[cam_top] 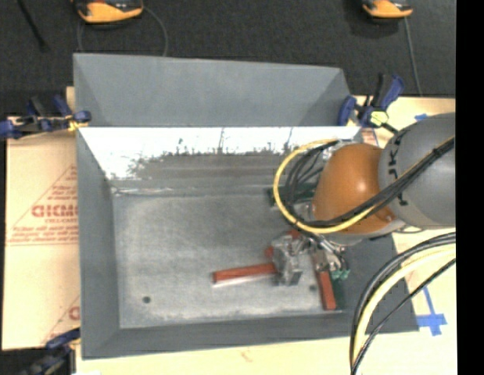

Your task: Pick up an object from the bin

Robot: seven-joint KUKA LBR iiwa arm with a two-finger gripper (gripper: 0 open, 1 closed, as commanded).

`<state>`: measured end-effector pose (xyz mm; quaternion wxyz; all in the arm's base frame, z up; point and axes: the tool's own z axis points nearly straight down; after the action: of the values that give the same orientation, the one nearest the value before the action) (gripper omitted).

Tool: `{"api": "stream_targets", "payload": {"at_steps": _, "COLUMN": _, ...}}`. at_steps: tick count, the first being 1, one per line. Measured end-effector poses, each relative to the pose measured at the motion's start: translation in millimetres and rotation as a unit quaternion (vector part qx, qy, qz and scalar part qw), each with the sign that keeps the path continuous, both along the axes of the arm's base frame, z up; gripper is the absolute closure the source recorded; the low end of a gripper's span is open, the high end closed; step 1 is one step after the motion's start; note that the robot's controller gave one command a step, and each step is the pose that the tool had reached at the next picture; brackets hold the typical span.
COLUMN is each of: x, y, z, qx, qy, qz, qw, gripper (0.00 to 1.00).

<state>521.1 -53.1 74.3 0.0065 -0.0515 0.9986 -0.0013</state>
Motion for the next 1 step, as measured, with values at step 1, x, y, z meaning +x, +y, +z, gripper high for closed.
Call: {"api": "stream_targets", "payload": {"at_steps": 1, "x": -46.4, "y": 11.0, "z": -1.5, "qx": 0.001, "qy": 0.0000, "qz": -0.073, "qw": 0.9974, "gripper": 1.00}}
